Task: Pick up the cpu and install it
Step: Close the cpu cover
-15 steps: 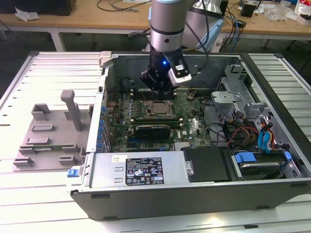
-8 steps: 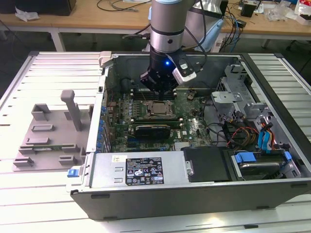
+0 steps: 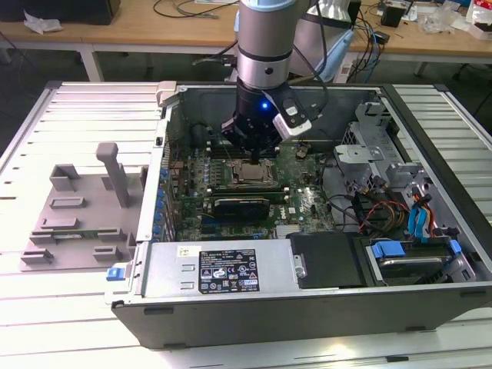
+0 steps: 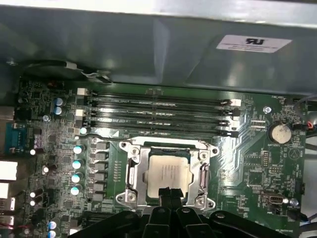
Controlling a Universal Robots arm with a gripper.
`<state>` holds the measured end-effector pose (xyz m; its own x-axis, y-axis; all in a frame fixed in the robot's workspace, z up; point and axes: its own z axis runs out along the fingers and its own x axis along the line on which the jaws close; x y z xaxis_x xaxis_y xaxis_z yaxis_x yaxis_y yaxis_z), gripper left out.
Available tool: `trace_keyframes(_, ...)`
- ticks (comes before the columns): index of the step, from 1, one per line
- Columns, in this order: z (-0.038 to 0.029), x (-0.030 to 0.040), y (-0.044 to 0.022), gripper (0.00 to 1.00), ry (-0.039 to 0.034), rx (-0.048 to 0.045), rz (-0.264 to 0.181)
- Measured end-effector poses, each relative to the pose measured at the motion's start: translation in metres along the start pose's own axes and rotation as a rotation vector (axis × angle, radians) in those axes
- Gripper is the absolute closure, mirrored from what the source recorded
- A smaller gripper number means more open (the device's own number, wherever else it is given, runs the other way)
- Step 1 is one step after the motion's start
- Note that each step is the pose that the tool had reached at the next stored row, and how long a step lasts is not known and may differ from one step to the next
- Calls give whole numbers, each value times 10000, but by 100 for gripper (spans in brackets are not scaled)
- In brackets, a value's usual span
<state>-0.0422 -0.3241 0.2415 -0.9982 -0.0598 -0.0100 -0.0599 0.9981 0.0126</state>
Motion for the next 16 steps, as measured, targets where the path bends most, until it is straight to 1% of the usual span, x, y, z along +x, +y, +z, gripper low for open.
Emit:
trace_keyframes(1,5,39,2,89,-5,0,0)
trace_keyframes(2,20,56,2,89,-5,2,1)
trace_keyframes(7,63,110,5,89,-7,2,0)
trace_keyframes(11,137,166,7,89,-11,2,0)
trace_keyframes(14,191,225,10,89,-19,2,0)
trace_keyframes(16,192,228,10,89,-18,4,-1)
